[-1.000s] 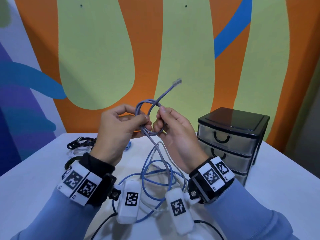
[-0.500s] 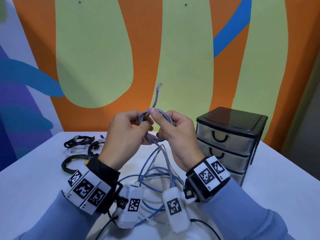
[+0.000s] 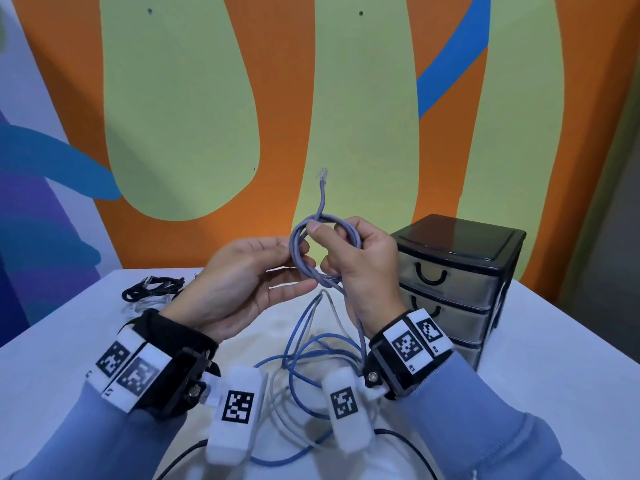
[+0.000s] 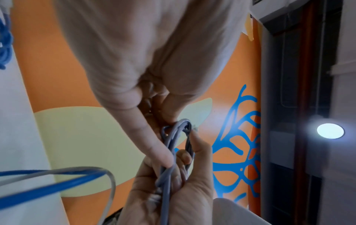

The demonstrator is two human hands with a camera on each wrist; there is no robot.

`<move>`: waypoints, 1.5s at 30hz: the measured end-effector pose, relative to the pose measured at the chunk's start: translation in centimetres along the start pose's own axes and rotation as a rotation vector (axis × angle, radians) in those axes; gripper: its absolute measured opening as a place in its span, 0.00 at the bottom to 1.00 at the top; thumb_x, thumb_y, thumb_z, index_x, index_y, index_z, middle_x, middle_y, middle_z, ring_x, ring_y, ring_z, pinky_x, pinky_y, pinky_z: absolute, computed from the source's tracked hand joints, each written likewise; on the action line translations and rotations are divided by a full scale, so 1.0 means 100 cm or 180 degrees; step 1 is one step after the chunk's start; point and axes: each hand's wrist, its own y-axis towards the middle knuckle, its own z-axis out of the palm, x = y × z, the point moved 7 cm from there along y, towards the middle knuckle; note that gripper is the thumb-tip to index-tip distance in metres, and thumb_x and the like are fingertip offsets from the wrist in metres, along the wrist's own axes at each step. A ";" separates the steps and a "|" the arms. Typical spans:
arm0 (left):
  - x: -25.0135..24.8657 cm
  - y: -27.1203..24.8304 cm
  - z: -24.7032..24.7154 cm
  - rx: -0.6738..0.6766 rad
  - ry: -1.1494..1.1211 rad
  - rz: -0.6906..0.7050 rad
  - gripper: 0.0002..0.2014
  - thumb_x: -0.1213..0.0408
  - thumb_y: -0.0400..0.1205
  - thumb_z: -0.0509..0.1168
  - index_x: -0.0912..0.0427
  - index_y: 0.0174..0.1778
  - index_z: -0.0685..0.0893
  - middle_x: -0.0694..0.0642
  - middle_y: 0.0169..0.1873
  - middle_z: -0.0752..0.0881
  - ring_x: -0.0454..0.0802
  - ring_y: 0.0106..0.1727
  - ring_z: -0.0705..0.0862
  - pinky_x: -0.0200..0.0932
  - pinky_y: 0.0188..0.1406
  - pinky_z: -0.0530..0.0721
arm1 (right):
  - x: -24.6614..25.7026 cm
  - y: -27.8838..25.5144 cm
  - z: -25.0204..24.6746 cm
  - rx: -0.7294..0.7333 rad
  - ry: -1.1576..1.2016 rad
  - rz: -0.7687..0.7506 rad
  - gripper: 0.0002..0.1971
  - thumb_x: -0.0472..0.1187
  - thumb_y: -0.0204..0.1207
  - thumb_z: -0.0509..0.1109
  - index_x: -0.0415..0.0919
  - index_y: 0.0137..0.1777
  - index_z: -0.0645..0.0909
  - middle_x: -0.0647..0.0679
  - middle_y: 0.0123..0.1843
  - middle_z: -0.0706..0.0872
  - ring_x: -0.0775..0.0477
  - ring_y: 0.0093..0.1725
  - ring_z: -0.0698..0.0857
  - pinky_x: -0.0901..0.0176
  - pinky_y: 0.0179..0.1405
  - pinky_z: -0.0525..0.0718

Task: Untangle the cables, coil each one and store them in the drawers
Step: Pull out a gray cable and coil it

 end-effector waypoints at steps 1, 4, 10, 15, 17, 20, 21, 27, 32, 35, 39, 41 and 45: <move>0.001 0.001 -0.001 -0.0047 0.0044 -0.0029 0.11 0.71 0.93 0.60 0.72 0.57 0.88 0.64 0.44 0.89 0.52 0.43 0.92 0.42 0.43 0.94 | 0.001 -0.001 0.000 -0.0012 -0.0104 -0.0068 0.19 0.31 0.74 0.83 0.39 0.35 0.73 0.50 0.25 0.66 0.48 0.23 0.63 0.58 0.26 0.70; 0.004 0.004 -0.004 -0.0209 0.0222 -0.0101 0.14 0.73 0.92 0.61 0.83 0.62 0.84 0.69 0.50 0.86 0.59 0.52 0.87 0.39 0.39 0.93 | 0.005 -0.006 0.004 0.0023 -0.0706 -0.0408 0.21 0.28 0.72 0.82 0.39 0.32 0.71 0.48 0.27 0.66 0.49 0.26 0.64 0.61 0.27 0.72; 0.009 0.008 -0.015 -0.0545 0.0493 -0.0103 0.17 0.70 0.93 0.62 0.87 0.61 0.83 0.70 0.48 0.85 0.57 0.43 0.87 0.36 0.34 0.90 | 0.008 -0.018 0.018 0.0556 -0.0944 -0.0592 0.20 0.27 0.74 0.79 0.39 0.33 0.69 0.48 0.25 0.65 0.49 0.26 0.63 0.60 0.25 0.67; 0.006 0.011 -0.019 -0.0424 0.0603 0.0061 0.15 0.72 0.91 0.64 0.86 0.62 0.82 0.67 0.48 0.84 0.54 0.45 0.81 0.37 0.36 0.86 | 0.007 -0.018 0.020 0.0465 -0.0985 -0.0612 0.24 0.38 0.78 0.82 0.39 0.33 0.68 0.50 0.27 0.65 0.48 0.26 0.64 0.58 0.26 0.70; 0.000 0.010 -0.015 -0.0266 0.0485 0.0255 0.14 0.70 0.90 0.67 0.77 0.66 0.87 0.64 0.48 0.86 0.50 0.43 0.80 0.37 0.37 0.78 | 0.007 -0.014 0.015 0.0319 -0.0957 -0.0603 0.23 0.40 0.79 0.82 0.43 0.34 0.68 0.48 0.28 0.64 0.47 0.28 0.64 0.57 0.28 0.69; -0.010 0.007 -0.013 -0.0109 0.0051 0.0548 0.14 0.76 0.87 0.66 0.69 0.67 0.90 0.60 0.45 0.89 0.43 0.34 0.81 0.37 0.30 0.69 | 0.003 -0.008 0.012 0.0369 -0.0730 -0.0371 0.23 0.42 0.80 0.81 0.44 0.34 0.68 0.44 0.31 0.63 0.35 0.30 0.62 0.42 0.30 0.68; -0.011 0.007 -0.011 -0.0045 -0.0078 0.0578 0.15 0.77 0.86 0.65 0.69 0.67 0.90 0.60 0.44 0.88 0.43 0.32 0.78 0.36 0.28 0.67 | 0.000 -0.006 0.011 0.0422 -0.0597 -0.0266 0.22 0.41 0.80 0.81 0.40 0.35 0.69 0.45 0.31 0.63 0.35 0.30 0.61 0.42 0.30 0.67; -0.008 0.005 -0.004 0.0277 -0.0192 0.0396 0.11 0.68 0.83 0.68 0.66 0.56 0.93 0.53 0.33 0.74 0.38 0.22 0.63 0.30 0.17 0.58 | -0.009 -0.004 0.017 0.0833 0.0062 0.0236 0.15 0.32 0.82 0.76 0.18 0.57 0.79 0.38 0.40 0.75 0.50 0.28 0.72 0.59 0.32 0.75; -0.012 0.005 -0.015 0.0164 0.0366 0.0423 0.16 0.62 0.76 0.80 0.69 0.53 0.91 0.49 0.25 0.74 0.39 0.20 0.62 0.32 0.17 0.61 | -0.010 -0.009 0.027 0.1253 0.0580 0.0709 0.18 0.24 0.73 0.74 0.31 0.63 0.80 0.41 0.40 0.77 0.49 0.31 0.69 0.61 0.34 0.74; -0.012 0.005 -0.019 0.0063 0.0598 0.0286 0.13 0.64 0.78 0.76 0.71 0.50 0.87 0.46 0.24 0.78 0.39 0.20 0.63 0.31 0.17 0.63 | -0.006 -0.010 0.027 0.1203 0.0867 0.0836 0.17 0.23 0.73 0.61 0.30 0.61 0.77 0.50 0.33 0.81 0.51 0.30 0.63 0.59 0.34 0.68; -0.013 0.004 -0.025 -0.0129 0.0698 0.0066 0.05 0.69 0.76 0.76 0.67 0.43 0.88 0.47 0.23 0.82 0.40 0.20 0.63 0.31 0.17 0.63 | -0.005 -0.013 0.030 0.1100 0.1124 0.1017 0.14 0.25 0.77 0.53 0.30 0.52 0.80 0.50 0.30 0.72 0.50 0.31 0.57 0.56 0.37 0.63; -0.013 0.005 -0.032 -0.0314 0.0753 0.0000 0.05 0.71 0.83 0.71 0.70 0.47 0.88 0.47 0.23 0.80 0.40 0.20 0.64 0.31 0.17 0.64 | -0.009 -0.013 0.031 0.1042 0.1170 0.1021 0.13 0.29 0.78 0.57 0.29 0.51 0.83 0.47 0.33 0.66 0.49 0.32 0.58 0.56 0.39 0.64; -0.009 0.011 -0.046 -0.0921 0.0879 -0.0018 0.07 0.73 0.87 0.69 0.72 0.49 0.90 0.52 0.23 0.76 0.44 0.21 0.69 0.34 0.17 0.75 | -0.012 -0.011 0.026 0.0813 0.1228 0.0932 0.13 0.33 0.76 0.62 0.29 0.49 0.87 0.46 0.36 0.66 0.49 0.32 0.64 0.55 0.41 0.69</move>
